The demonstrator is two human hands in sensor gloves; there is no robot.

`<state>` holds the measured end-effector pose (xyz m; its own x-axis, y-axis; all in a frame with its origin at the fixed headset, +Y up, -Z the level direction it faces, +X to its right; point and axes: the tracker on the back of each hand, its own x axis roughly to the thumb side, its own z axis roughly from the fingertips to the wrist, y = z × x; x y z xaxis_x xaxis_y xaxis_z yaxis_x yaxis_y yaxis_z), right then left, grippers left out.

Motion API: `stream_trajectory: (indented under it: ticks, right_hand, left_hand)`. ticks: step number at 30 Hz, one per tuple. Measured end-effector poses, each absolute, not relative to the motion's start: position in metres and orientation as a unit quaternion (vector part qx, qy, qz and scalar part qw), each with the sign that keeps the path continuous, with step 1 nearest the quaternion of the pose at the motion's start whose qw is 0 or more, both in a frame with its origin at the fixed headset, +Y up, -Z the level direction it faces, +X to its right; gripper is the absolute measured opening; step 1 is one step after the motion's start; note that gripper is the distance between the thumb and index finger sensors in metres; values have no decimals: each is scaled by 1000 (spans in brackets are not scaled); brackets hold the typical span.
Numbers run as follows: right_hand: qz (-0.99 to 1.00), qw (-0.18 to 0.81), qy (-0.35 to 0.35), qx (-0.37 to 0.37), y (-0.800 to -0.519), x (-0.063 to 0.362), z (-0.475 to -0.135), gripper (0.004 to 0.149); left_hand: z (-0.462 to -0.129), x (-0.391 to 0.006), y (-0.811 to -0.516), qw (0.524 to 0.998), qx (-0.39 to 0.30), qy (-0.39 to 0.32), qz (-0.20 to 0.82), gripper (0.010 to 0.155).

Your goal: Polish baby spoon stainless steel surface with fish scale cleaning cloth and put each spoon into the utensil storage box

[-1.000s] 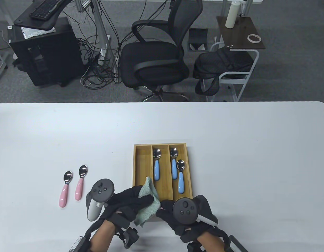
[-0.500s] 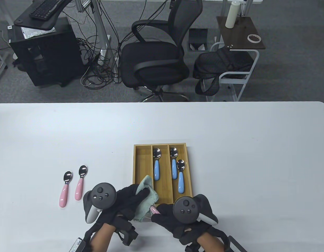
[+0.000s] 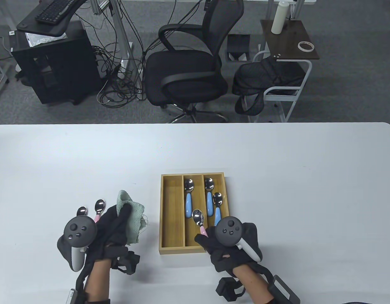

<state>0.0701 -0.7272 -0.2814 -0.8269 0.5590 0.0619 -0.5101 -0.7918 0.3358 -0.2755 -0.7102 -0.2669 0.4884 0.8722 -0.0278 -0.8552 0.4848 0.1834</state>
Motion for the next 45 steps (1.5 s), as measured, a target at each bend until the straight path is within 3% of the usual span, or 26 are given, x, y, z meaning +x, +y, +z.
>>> stream_trajectory:
  ticks: [5,11,21,35,42,45]
  right_hand:
    - [959,210,184,50,-714,44,-315,66]
    - [972,132,196,14,-723,20,-345,67]
    - [986,54,160,14,-728,10,-345,72]
    - [981,160,89,67,-702,49,-307,64]
    - [933,318,118,117,-700,81,-277,62]
    - [912,376,88,139,-706,96,-264,58]
  left_hand:
    - [-267,-274,-711,841,59,49,536,48]
    - [-264,-276,-708,834,53,36,548,49]
    - [-264,-278,-707,827,48,33,559,49]
    - [-266,-266,-710,817,29,13,576,50]
    - [-265,-245,-713,789,10,-27,613,51]
    - [-265,-231,-719,779,-19,-39,625,51]
